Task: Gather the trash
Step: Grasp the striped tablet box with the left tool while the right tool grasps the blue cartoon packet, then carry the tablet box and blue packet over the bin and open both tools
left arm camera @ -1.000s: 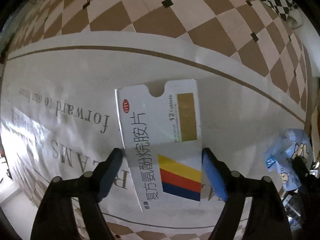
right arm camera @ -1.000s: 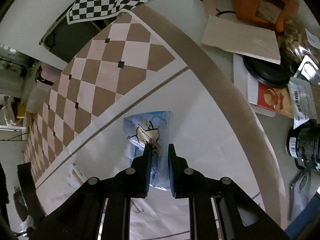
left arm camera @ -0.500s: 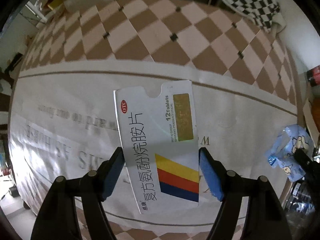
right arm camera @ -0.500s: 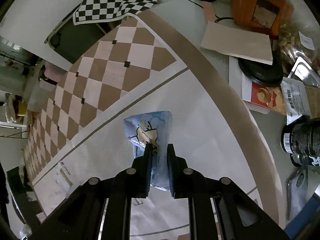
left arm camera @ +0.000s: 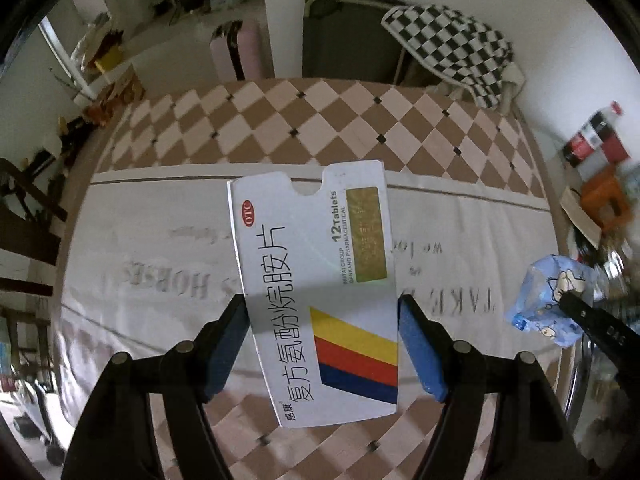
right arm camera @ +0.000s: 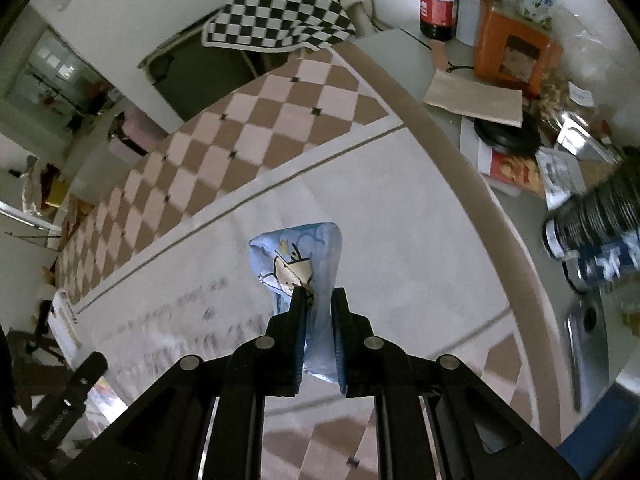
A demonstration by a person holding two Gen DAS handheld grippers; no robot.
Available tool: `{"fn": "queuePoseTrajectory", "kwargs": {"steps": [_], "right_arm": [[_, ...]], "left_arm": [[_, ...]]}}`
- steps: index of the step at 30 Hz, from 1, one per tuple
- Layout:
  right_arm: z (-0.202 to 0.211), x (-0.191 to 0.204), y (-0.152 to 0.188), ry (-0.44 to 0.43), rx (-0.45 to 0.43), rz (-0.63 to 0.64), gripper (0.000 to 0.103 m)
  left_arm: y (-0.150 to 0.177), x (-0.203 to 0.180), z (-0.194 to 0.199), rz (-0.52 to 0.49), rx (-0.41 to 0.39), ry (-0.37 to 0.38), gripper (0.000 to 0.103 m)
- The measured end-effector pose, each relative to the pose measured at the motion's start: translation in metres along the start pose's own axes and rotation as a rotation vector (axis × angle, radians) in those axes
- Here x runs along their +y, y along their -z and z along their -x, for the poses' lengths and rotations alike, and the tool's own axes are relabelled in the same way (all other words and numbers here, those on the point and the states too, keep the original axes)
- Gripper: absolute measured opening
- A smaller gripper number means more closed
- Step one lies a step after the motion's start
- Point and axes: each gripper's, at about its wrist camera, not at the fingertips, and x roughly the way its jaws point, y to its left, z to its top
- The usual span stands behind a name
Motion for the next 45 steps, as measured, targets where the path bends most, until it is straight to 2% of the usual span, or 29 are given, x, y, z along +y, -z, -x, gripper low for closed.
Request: {"fn": "queuePoseTrajectory", "kwargs": {"steps": [5,8,12,16,18,23,26,28,32,36,40,42,45], "right_arm": [[0.036,0.017,0.065,-0.024,-0.036,0.015,0.012],[0.061,0.029,0.118,-0.045,-0.058,0.014,0.012],[0.093,0.045,0.206,-0.060,-0.074,0.008,0.012],[0.117,0.052,0.296,-0.078,-0.047,-0.008,0.012],[0.124,0.051,0.342,-0.083,-0.024,-0.017,0.012],[0.109,0.039,0.438,-0.081,0.119,-0.041,0.012],[0.079,0.026,0.493,-0.057,0.223,-0.026,0.012],[0.054,0.017,0.515,-0.049,0.279,-0.026,0.012],[-0.012,-0.006,0.557,-0.049,0.374,-0.037,0.012],[-0.102,-0.035,0.595,-0.082,0.467,-0.088,0.012],[-0.189,-0.058,0.618,-0.110,0.530,-0.133,0.012],[-0.231,-0.063,0.626,-0.123,0.552,-0.132,0.012],[-0.279,-0.063,0.637,-0.121,0.568,-0.100,0.012]], "left_arm": [[0.046,0.041,0.042,-0.025,-0.049,0.041,0.072],[0.084,0.073,0.067,-0.046,-0.074,0.070,0.072],[0.138,0.116,0.092,-0.067,-0.070,0.109,0.072],[0.195,0.152,0.102,-0.095,-0.008,0.171,0.072],[0.221,0.167,0.100,-0.102,0.031,0.177,0.072],[0.286,0.194,0.081,-0.102,0.136,0.174,0.072],[0.324,0.204,0.057,-0.091,0.200,0.157,0.072],[0.347,0.208,0.033,-0.066,0.252,0.150,0.072],[0.390,0.211,-0.038,0.010,0.364,0.145,0.072],[0.427,0.214,-0.119,0.095,0.438,0.126,0.072],[0.474,0.235,-0.213,0.316,0.527,0.157,0.072],[0.504,0.248,-0.260,0.469,0.572,0.213,0.072],[0.532,0.257,-0.304,0.610,0.606,0.283,0.073]]}}
